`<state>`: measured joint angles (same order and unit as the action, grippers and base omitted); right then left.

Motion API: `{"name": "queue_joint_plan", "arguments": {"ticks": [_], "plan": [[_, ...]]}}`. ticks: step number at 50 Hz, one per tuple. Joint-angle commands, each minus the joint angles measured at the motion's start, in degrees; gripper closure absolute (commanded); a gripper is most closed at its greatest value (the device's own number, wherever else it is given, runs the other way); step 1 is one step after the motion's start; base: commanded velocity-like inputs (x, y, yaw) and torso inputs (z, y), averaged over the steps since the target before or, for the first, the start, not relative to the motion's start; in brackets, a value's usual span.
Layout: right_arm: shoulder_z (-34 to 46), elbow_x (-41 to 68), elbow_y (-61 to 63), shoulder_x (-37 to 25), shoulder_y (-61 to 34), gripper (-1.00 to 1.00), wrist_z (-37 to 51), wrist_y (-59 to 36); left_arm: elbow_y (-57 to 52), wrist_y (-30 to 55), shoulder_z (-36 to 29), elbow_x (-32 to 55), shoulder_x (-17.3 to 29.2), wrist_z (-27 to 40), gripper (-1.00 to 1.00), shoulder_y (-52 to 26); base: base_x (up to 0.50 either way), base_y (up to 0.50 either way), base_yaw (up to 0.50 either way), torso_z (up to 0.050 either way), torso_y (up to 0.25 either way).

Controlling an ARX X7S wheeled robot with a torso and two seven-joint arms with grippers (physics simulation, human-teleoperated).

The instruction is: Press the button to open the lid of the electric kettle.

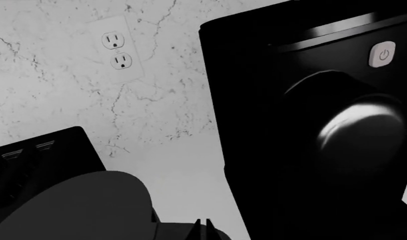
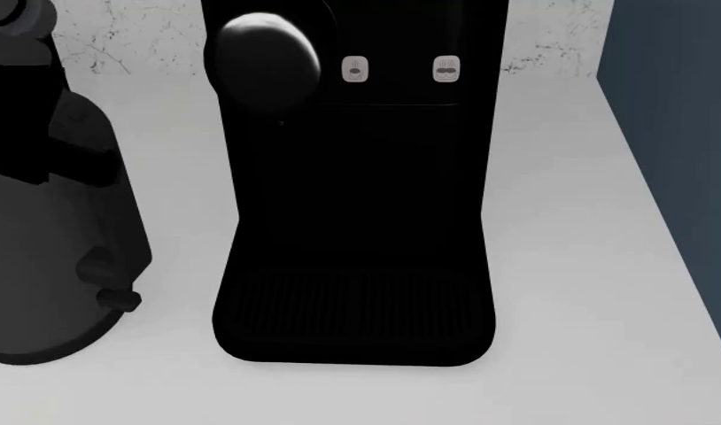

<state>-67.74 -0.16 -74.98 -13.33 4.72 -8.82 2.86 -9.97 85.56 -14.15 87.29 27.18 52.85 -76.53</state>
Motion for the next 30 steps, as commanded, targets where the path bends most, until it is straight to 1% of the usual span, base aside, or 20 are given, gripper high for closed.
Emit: {"name": "queue_joint_plan", "arguments": {"ticks": [1,11,15,22,24,30], "plan": [[0.37,-0.07,0.00,0.04,0.04,-1.00,0.70,0.38,6.56,-3.83,-5.91,-7.72,2.45,-9.88,1.00,-2.60,0.00,0.00,0.00,0.000,0.000],[0.63,0.04,0.00,0.03,0.06,-1.00,0.88,0.35,10.64,-5.00,-9.21,-11.03,2.17,-13.81,1.00,-5.31,0.00,0.00,0.00,0.000,0.000],[0.74,0.05,0.00,0.03,0.07,-1.00,0.87,0.38,11.00,-5.60,-10.55,-11.88,2.15,-15.41,1.00,-4.92,0.00,0.00,0.00,0.000,0.000],[0.90,0.07,0.00,0.00,0.07,-1.00,0.90,0.26,10.76,-5.35,-10.86,-10.16,1.36,-14.75,1.00,-3.01,0.00,0.00,0.00,0.000,0.000],[0.93,0.07,0.00,-0.01,0.07,-1.00,0.95,0.18,10.26,-5.48,-11.00,-9.63,1.24,-14.41,1.00,-1.41,0.00,0.00,0.00,0.000,0.000],[0.99,0.12,0.00,-0.01,0.07,-1.00,0.98,0.20,11.55,-6.53,-12.49,-11.09,1.29,-16.28,1.00,-1.01,0.01,0.00,0.00,0.000,0.000]]}}
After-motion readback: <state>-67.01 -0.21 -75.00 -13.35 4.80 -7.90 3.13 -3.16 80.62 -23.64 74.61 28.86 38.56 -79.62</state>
